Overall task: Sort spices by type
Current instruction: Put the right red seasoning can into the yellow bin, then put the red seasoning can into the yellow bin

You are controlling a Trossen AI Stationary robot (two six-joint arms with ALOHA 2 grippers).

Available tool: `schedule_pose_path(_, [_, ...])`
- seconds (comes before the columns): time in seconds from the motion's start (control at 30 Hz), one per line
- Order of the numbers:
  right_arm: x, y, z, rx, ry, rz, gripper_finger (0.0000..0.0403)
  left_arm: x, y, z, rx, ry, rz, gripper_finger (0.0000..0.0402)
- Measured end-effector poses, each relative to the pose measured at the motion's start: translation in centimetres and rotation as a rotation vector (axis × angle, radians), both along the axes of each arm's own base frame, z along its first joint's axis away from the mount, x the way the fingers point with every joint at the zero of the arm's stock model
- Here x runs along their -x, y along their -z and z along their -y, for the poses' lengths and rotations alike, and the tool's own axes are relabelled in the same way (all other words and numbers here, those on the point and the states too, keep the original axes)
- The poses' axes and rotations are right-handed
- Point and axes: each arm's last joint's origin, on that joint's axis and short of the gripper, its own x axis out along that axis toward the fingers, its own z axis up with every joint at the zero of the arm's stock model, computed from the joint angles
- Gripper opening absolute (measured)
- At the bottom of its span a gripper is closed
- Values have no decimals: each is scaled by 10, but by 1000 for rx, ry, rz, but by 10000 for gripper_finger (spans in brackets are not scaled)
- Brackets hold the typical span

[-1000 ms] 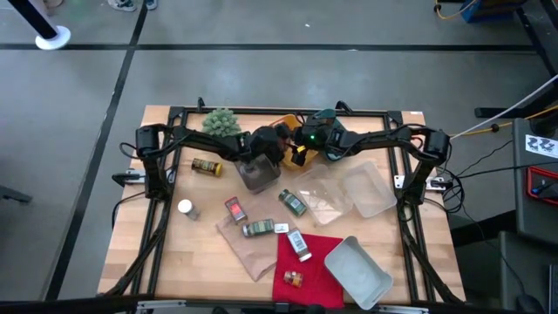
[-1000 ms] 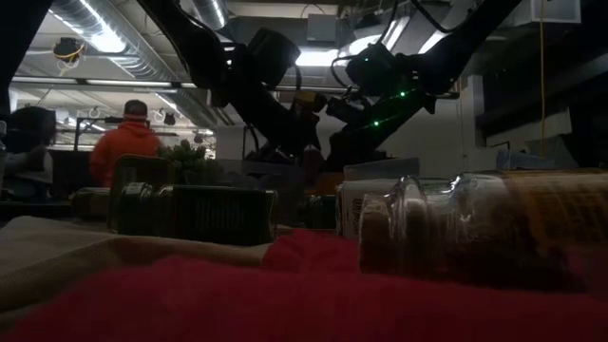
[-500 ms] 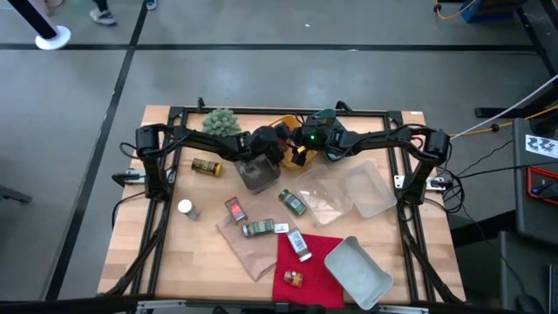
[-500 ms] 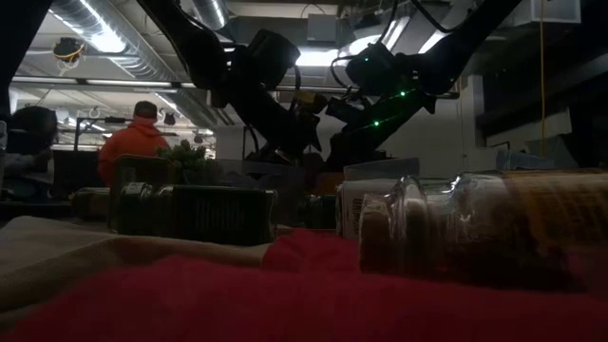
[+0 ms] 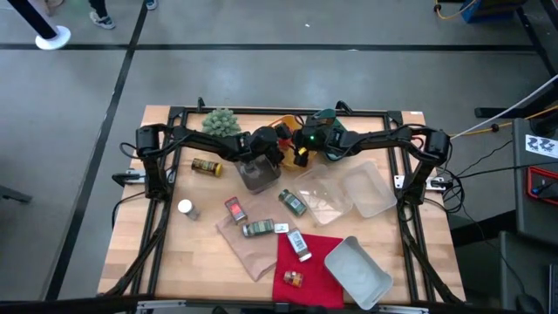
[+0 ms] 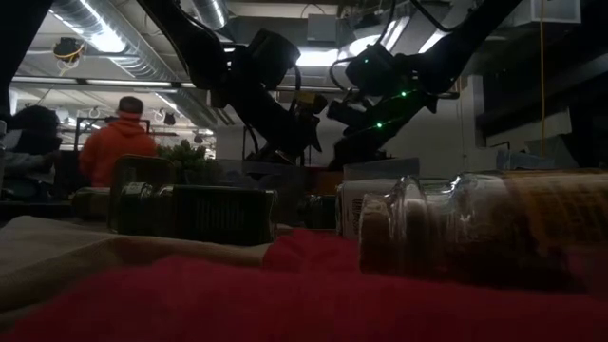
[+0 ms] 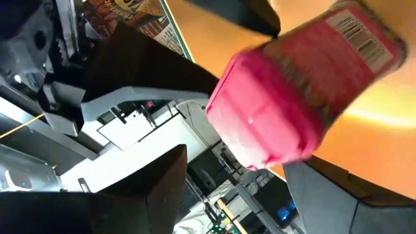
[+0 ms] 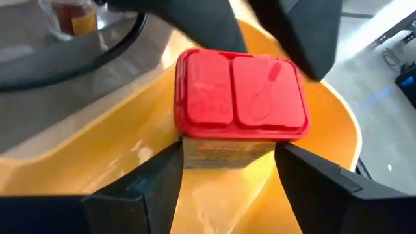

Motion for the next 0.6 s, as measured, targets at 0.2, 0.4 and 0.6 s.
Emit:
schedule_pose_path(0.2, [5, -5, -2, -6, 7, -35, 241, 0, 0, 0, -1, -1, 2, 242])
schedule_pose_path(0.4, [10, -20, -3, 17, 22, -6, 241, -1, -3, -1, -21, -32, 37, 242])
schedule_pose_path(0.6, [19, -44, -6, 35, 22, 46, 241, -4, -10, 0, -44, -74, 140, 242])
